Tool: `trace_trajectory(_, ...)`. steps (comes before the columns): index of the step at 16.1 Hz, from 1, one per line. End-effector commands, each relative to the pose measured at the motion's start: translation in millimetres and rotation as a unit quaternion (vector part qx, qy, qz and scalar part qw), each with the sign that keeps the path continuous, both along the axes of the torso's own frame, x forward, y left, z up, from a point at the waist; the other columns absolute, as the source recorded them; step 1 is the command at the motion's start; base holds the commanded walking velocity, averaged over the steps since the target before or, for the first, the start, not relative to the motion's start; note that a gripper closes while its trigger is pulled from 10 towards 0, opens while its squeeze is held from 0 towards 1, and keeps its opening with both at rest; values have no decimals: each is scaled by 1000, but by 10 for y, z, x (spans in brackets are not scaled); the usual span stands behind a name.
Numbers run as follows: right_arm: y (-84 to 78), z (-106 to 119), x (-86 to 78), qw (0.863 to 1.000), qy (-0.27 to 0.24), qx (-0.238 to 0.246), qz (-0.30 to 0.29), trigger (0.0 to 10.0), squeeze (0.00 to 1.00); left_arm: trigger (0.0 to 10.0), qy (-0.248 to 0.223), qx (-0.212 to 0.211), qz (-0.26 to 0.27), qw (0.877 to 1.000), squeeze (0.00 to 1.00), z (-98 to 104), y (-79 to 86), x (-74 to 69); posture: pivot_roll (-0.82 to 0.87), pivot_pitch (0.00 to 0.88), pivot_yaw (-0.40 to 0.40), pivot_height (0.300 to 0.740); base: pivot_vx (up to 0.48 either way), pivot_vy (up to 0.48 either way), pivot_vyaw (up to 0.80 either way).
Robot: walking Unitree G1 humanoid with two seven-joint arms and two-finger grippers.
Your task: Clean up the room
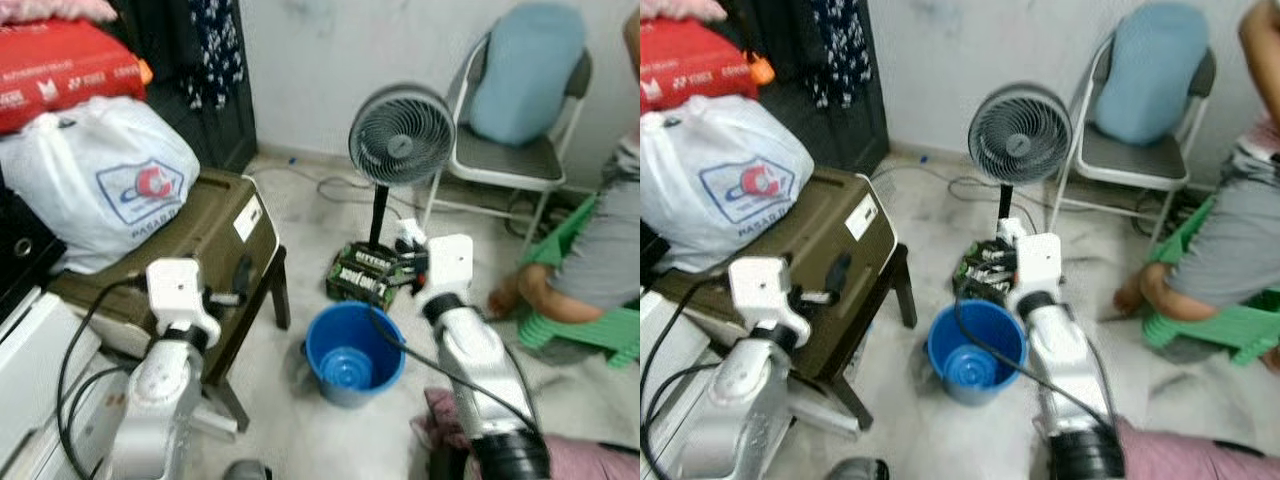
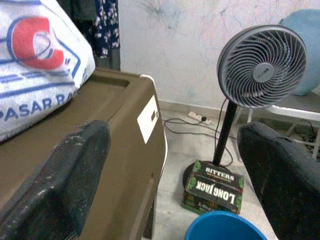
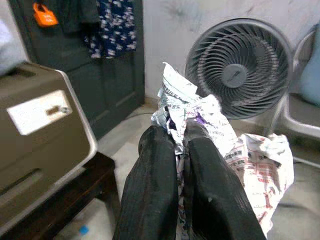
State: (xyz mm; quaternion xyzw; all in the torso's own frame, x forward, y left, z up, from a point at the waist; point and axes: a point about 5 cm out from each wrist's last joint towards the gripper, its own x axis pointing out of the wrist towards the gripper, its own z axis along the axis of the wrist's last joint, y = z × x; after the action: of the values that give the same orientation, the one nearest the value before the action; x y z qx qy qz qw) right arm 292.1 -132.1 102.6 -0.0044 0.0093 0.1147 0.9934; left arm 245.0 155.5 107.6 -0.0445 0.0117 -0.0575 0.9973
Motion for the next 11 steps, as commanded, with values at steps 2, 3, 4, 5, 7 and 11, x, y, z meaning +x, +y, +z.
trace_trajectory(2,-40,30,0,1000,-6,-1,-4,10000,0,10000,-16,-6,-14,1000,0,70,-34,4,46,20,-20,740,270,0,0)
trace_trajectory(3,-39,30,-2,1000,-6,-1,-3,10000,0,10000,-17,-6,-14,1000,0,71,-35,2,47,21,-19,740,356,0,0)
trace_trajectory(4,-39,29,-4,1000,-6,-1,-2,10000,0,10000,-18,-5,-14,1000,0,71,-35,0,48,20,-19,740,364,0,0)
trace_trajectory(5,-22,32,-7,1000,-9,-10,5,10000,0,10000,-18,-5,-15,1000,0,74,-37,0,48,19,-19,740,364,0,0)
trace_trajectory(7,-23,32,-6,1000,-8,-9,5,10000,0,10000,-18,-6,-15,1000,0,78,-36,2,50,20,-17,740,366,0,0)
trace_trajectory(11,-30,37,0,1000,-8,-7,1,10000,0,10000,-16,-9,-16,1000,0,69,-38,-9,45,30,-17,740,368,0,0)
